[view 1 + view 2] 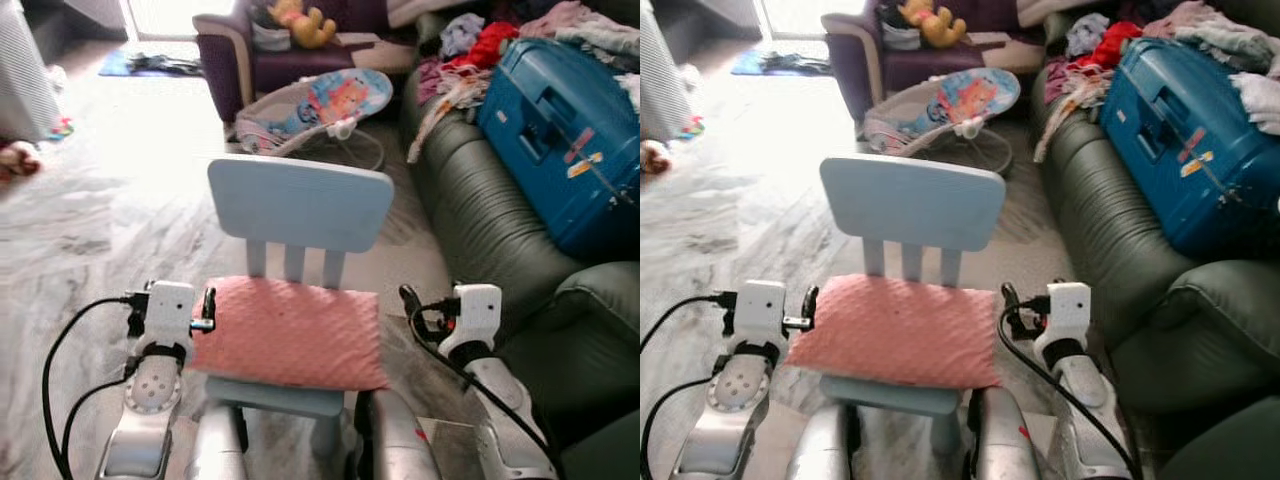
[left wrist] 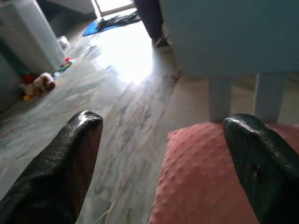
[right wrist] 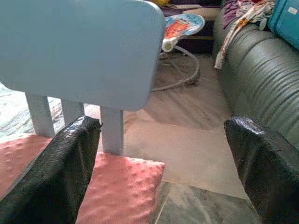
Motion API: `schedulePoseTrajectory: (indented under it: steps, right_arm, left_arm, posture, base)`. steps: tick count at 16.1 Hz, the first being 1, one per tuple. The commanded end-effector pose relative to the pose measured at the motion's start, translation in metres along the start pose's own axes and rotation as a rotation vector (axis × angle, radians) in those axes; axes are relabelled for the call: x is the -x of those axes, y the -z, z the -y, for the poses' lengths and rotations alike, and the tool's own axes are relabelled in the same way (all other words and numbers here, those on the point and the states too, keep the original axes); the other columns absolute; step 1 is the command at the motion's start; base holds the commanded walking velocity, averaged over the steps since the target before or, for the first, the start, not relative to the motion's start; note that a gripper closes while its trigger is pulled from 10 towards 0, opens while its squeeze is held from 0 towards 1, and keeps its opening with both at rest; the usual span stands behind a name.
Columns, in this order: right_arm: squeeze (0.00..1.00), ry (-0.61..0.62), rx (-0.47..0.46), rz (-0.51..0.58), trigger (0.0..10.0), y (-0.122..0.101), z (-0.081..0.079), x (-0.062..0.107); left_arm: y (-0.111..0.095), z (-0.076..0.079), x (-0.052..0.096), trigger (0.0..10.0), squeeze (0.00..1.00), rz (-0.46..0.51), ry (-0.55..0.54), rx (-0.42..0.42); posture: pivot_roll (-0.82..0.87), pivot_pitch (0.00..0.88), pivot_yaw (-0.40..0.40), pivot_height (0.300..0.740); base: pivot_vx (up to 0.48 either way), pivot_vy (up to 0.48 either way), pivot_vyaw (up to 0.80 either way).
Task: Move the pillow to the sofa
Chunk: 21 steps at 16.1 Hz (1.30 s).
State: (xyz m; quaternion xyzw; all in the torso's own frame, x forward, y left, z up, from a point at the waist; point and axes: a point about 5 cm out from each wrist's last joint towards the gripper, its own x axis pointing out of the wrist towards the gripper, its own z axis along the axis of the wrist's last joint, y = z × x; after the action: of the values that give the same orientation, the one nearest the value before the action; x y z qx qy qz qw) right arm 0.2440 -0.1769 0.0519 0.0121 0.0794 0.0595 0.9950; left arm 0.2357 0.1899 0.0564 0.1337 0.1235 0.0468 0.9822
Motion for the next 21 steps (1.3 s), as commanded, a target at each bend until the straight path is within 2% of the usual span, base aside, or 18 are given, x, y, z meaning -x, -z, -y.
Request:
schedulePoseTrajectory:
  steps: [1, 7, 11, 13, 14, 15, 17, 19, 20, 21]
  right_arm:
    - [0.0, 0.004, -0.003, 0.01, 10.0, -0.002, 0.002, 0.001]
    - [0.0, -0.001, 0.007, -0.003, 10.0, -0.003, 0.007, -0.002]
    - [0.0, -0.045, 0.04, -0.056, 10.0, 0.001, 0.008, -0.01]
    - [0.0, -0.053, 0.034, -0.067, 10.0, -0.001, 0.014, -0.017]
    - [0.95, -0.058, 0.03, -0.075, 10.0, -0.003, 0.017, -0.022]
    - [1.0, -0.063, 0.03, -0.08, 10.0, -0.004, 0.019, -0.026]
    - [1.0, -0.083, 0.03, -0.076, 10.0, -0.008, 0.016, -0.031]
    - [1.0, -0.141, 0.007, -0.103, 10.0, -0.005, 0.006, -0.034]
    - [1.0, -0.183, -0.014, -0.126, 10.0, -0.002, -0.001, -0.034]
    - [1.0, -0.224, -0.036, -0.166, 10.0, 0.002, -0.01, -0.033]
  left_arm:
    - [0.005, -0.004, 0.001, 10.0, 0.0, -0.034, -0.024, -0.009]
    - [0.014, -0.004, 0.001, 10.0, 0.0, -0.094, -0.01, -0.019]
    - [0.015, -0.011, -0.008, 10.0, 0.0, -0.126, -0.029, -0.022]
    - [0.015, -0.016, -0.014, 10.0, 0.0, -0.145, -0.048, -0.028]
    - [0.016, -0.018, -0.015, 10.0, 1.0, -0.161, -0.044, -0.034]
    - [0.017, -0.018, -0.016, 10.0, 1.0, -0.173, -0.039, -0.035]
    - [0.019, -0.021, -0.018, 10.0, 1.0, -0.191, -0.051, -0.044]
    - [0.02, -0.024, -0.021, 10.0, 1.0, -0.206, -0.063, -0.05]
    - [0.019, -0.027, -0.023, 10.0, 0.55, -0.211, -0.062, -0.047]
    - [0.019, -0.033, -0.026, 10.0, 0.56, -0.223, -0.07, -0.041]
  posture:
    - [0.01, 0.0, -0.029, 0.577]
    - [0.01, 0.0, -0.032, 0.518]
    - [0.02, 0.0, -0.033, 0.518]
    - [0.02, 0.0, -0.027, 0.518]
    - [0.02, 0.0, -0.027, 0.518]
    - [0.02, 0.0, -0.026, 0.518]
    - [0.02, 0.0, -0.029, 0.518]
    - [0.03, 0.0, -0.035, 0.518]
    - [0.03, 0.0, -0.044, 0.518]
    - [0.04, 0.0, -0.051, 0.518]
  base:
    - [0.0, 0.0, 0.0]
    - [0.0, 0.0, 0.0]
    - [0.0, 0.0, 0.0]
    - [0.0, 0.0, 0.0]
    - [0.0, 0.0, 0.0]
    - [0.0, 0.0, 0.0]
    - [0.0, 0.0, 0.0]
    - [0.0, 0.0, 0.0]
    - [0.0, 0.0, 0.0]
    - [0.0, 0.0, 0.0]
